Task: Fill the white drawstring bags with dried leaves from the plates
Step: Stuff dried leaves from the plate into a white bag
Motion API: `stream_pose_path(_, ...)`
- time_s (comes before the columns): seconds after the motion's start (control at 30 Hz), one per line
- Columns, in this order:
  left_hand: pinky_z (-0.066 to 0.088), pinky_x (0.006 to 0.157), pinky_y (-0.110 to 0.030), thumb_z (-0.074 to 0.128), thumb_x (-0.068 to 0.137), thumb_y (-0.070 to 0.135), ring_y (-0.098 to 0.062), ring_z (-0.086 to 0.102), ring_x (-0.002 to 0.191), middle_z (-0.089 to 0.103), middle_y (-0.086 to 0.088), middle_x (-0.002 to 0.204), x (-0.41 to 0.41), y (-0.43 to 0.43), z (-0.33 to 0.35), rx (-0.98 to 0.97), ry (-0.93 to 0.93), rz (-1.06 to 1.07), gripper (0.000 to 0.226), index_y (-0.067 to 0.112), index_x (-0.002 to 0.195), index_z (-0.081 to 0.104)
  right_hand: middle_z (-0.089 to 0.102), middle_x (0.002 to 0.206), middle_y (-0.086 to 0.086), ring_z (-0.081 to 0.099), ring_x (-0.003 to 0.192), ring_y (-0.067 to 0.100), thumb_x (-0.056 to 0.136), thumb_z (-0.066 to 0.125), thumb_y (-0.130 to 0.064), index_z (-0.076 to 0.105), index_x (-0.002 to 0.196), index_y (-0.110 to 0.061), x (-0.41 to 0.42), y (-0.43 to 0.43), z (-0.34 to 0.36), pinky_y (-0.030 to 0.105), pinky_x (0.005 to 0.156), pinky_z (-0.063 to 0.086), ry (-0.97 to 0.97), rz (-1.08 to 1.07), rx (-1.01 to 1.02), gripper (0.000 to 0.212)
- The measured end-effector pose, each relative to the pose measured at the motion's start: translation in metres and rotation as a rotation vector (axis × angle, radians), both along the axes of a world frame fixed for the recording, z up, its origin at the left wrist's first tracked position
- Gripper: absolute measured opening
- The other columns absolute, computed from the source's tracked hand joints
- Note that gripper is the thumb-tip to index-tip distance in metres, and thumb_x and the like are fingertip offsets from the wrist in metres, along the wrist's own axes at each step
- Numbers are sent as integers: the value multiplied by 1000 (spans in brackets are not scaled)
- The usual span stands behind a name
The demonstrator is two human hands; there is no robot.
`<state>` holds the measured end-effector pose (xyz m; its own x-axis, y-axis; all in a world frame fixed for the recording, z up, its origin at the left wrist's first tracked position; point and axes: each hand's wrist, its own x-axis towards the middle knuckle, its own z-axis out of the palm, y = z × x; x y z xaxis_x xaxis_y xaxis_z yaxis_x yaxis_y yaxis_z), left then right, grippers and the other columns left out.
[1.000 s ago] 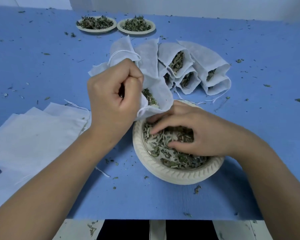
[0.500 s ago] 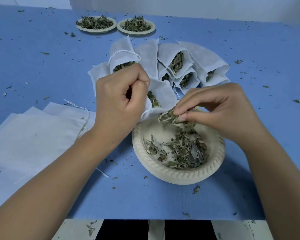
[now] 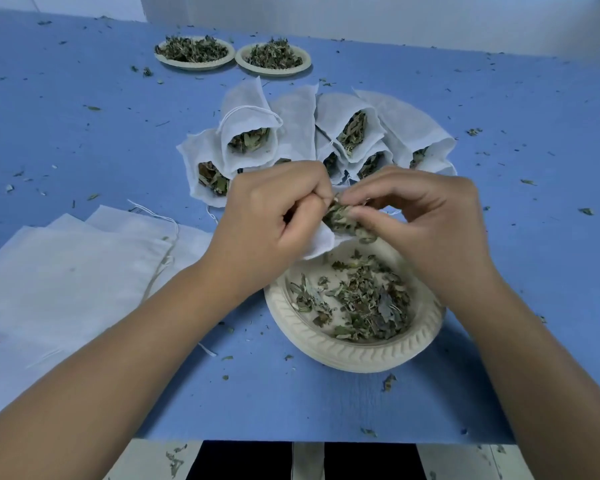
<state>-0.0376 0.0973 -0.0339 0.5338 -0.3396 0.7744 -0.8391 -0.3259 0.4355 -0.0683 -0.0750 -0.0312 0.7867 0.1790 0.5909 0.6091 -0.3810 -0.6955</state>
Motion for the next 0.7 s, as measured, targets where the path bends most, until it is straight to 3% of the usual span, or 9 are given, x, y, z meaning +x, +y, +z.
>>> stream_pose_path(0.1, 26, 56, -7, 40, 77, -9, 0, 28, 56, 36, 9, 60, -1, -2, -1, 14, -25, -14, 25, 4, 62, 55, 68, 87, 10, 65, 80, 18, 79, 76, 0, 75, 88, -3, 1, 5, -5, 27, 73, 53, -186, -63, -240, 10)
stream_pose_path(0.2, 25, 55, -9, 38, 77, -8, -1, 28, 54, 37, 7, 57, 1, -1, -2, -26, -3, 10, 26, 9, 63, 52, 59, 93, 8, 61, 82, 20, 78, 78, -2, 70, 97, -5, 0, 2, -2, 29, 74, 53, -112, -10, -136, 20)
stream_pose_path(0.27, 25, 53, -11, 37, 76, -8, -3, 28, 52, 38, 2, 54, 2, 0, -2, -52, 3, 12, 27, 11, 64, 51, 59, 89, 9, 61, 81, 20, 78, 77, 1, 69, 91, -2, -2, 1, -1, 29, 72, 53, -123, 30, -77, 15)
stream_pose_path(0.47, 24, 56, -8, 37, 75, -7, 4, 32, 54, 34, 19, 61, -2, -3, -4, -90, 3, -20, 27, 12, 61, 50, 71, 86, 9, 63, 81, 26, 84, 71, 1, 75, 85, -1, -2, 12, -5, 27, 75, 49, -361, -50, -306, 4)
stream_pose_path(0.6, 23, 54, -10, 36, 75, -7, -3, 29, 51, 38, 0, 52, -1, -1, -1, -157, 24, 42, 27, 14, 63, 49, 66, 105, 8, 51, 100, 23, 87, 70, -18, 73, 101, -6, 0, -4, 2, 25, 91, 38, -259, 13, -407, 19)
stream_pose_path(0.7, 23, 52, -12, 35, 75, -8, -5, 29, 50, 40, -7, 50, -3, 0, 0, -180, 35, 50, 28, 16, 67, 48, 59, 107, 8, 54, 99, 21, 82, 75, -7, 70, 106, -8, 1, -7, 1, 26, 87, 44, -189, 49, -401, 25)
